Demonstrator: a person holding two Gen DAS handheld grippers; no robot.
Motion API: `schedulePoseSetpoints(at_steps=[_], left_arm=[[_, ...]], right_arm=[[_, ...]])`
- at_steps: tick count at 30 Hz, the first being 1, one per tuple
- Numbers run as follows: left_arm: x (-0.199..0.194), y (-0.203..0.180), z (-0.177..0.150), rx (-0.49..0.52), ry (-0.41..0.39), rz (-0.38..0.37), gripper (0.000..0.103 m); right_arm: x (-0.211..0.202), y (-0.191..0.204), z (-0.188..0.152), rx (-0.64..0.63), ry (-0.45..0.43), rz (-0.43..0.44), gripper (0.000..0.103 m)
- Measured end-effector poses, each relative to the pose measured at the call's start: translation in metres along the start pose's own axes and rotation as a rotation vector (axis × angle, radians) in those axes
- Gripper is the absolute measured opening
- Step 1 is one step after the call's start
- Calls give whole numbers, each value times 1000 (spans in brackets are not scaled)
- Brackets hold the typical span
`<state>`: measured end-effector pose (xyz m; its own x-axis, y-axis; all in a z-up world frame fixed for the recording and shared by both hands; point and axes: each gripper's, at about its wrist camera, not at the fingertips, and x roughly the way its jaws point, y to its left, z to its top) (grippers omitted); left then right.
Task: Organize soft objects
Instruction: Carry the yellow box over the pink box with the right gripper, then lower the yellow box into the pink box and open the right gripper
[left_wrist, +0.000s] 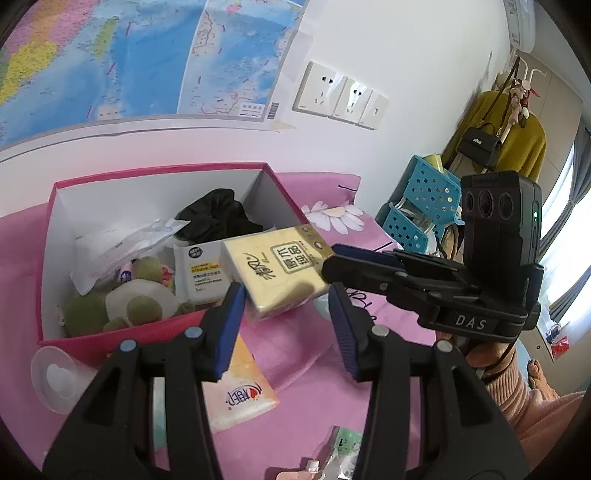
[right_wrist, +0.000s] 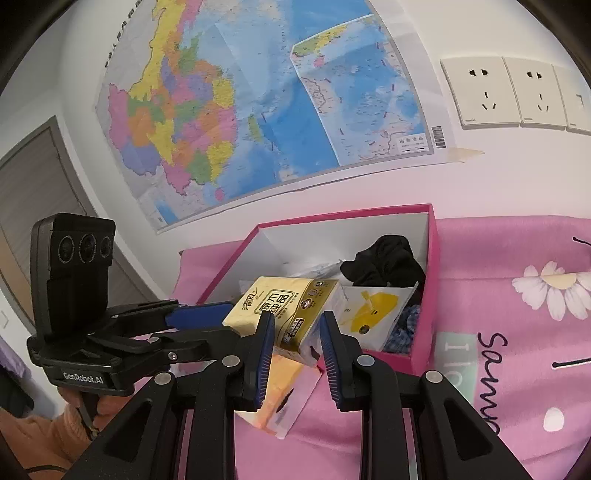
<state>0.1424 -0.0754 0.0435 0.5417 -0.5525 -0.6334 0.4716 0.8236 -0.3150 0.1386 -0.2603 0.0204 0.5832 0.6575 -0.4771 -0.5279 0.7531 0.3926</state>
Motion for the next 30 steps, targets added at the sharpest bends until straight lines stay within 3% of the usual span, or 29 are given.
schedulePoseSetpoints(at_steps=[30], left_arm=[[43, 26, 21, -78, 54, 39, 48]], right_arm=[[35, -23, 14, 25, 14, -73, 26]])
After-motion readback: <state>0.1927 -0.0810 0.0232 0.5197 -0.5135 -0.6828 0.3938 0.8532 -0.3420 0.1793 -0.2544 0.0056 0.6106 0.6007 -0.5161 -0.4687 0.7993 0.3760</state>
